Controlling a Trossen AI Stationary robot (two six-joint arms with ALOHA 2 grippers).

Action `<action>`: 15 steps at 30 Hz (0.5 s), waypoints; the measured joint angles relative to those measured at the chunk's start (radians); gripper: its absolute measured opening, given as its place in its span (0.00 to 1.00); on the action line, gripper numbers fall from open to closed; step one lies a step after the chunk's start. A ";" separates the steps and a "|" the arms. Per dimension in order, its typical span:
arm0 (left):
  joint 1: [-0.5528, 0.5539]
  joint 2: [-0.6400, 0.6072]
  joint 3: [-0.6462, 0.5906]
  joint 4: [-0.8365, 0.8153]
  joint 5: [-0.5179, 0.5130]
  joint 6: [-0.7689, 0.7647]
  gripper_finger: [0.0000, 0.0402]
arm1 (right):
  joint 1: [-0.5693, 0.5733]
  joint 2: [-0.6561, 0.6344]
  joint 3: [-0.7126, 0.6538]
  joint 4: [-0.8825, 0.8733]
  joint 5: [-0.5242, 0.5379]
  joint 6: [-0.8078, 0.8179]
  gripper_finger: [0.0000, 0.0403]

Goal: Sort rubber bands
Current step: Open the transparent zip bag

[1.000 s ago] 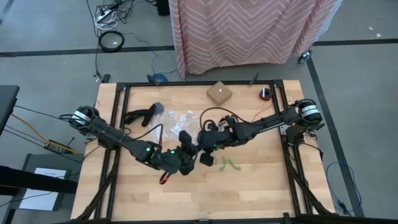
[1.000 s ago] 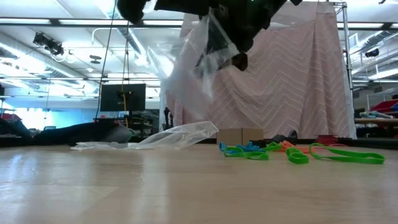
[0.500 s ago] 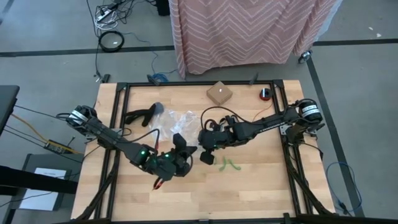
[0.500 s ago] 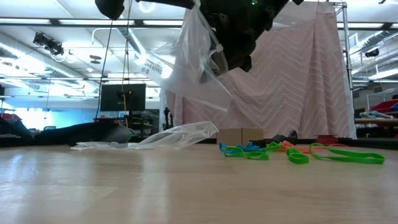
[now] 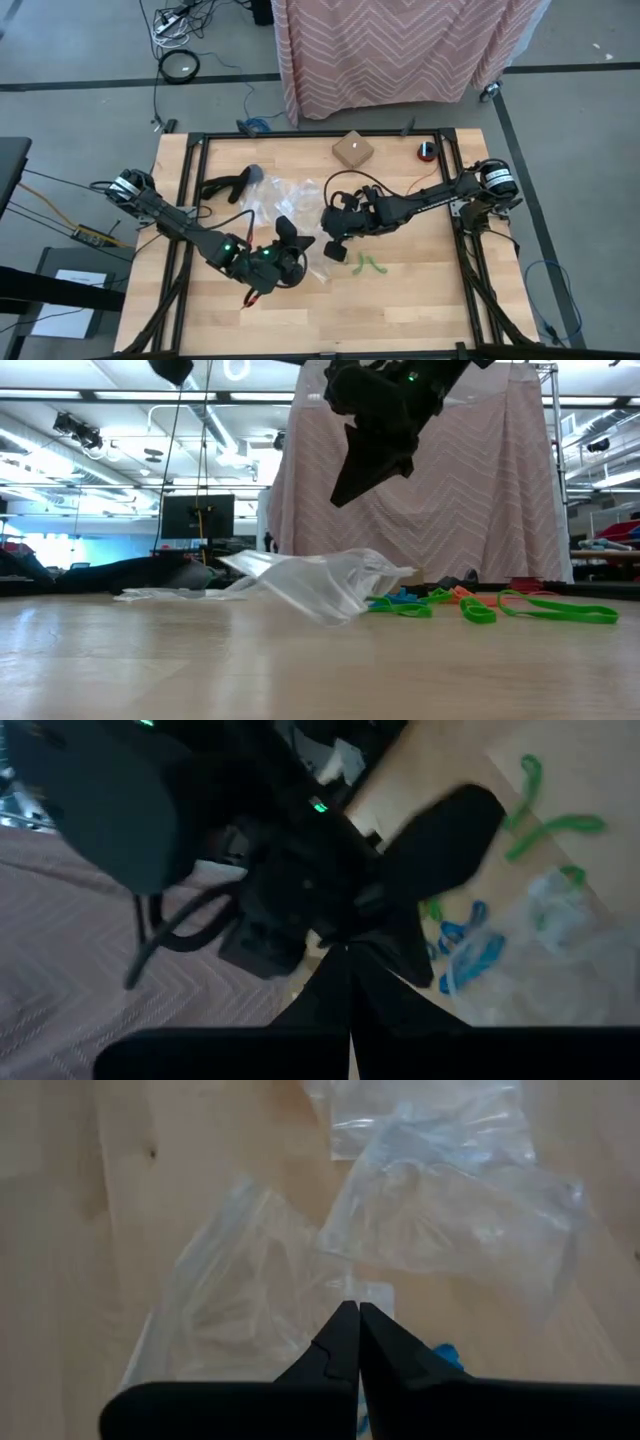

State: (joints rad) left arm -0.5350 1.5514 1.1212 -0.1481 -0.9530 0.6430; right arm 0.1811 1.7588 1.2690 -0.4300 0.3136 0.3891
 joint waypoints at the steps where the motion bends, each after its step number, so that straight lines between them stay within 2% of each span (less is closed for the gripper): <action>1: 0.000 0.000 0.000 -0.013 0.000 -0.012 0.00 | 0.001 0.000 0.000 0.000 -0.004 -0.010 0.00; 6: 0.013 0.000 0.000 -0.165 -0.012 -0.121 0.01 | 0.002 -0.019 0.000 -0.068 0.039 -0.008 0.00; 8: 0.034 0.000 0.000 -0.246 0.069 -0.249 0.01 | 0.002 -0.037 0.000 -0.127 0.091 0.033 0.00; 11: 0.076 0.002 -0.002 -0.336 0.257 -0.401 0.01 | 0.001 -0.046 0.000 -0.197 0.103 0.072 0.00; 15: 0.113 0.001 -0.040 -0.293 0.353 -0.481 0.01 | 0.002 -0.044 0.000 -0.266 0.048 0.075 0.00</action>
State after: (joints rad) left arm -0.4224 1.5524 1.0813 -0.4414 -0.5996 0.1617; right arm 0.1833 1.7146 1.2693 -0.6958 0.3612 0.4636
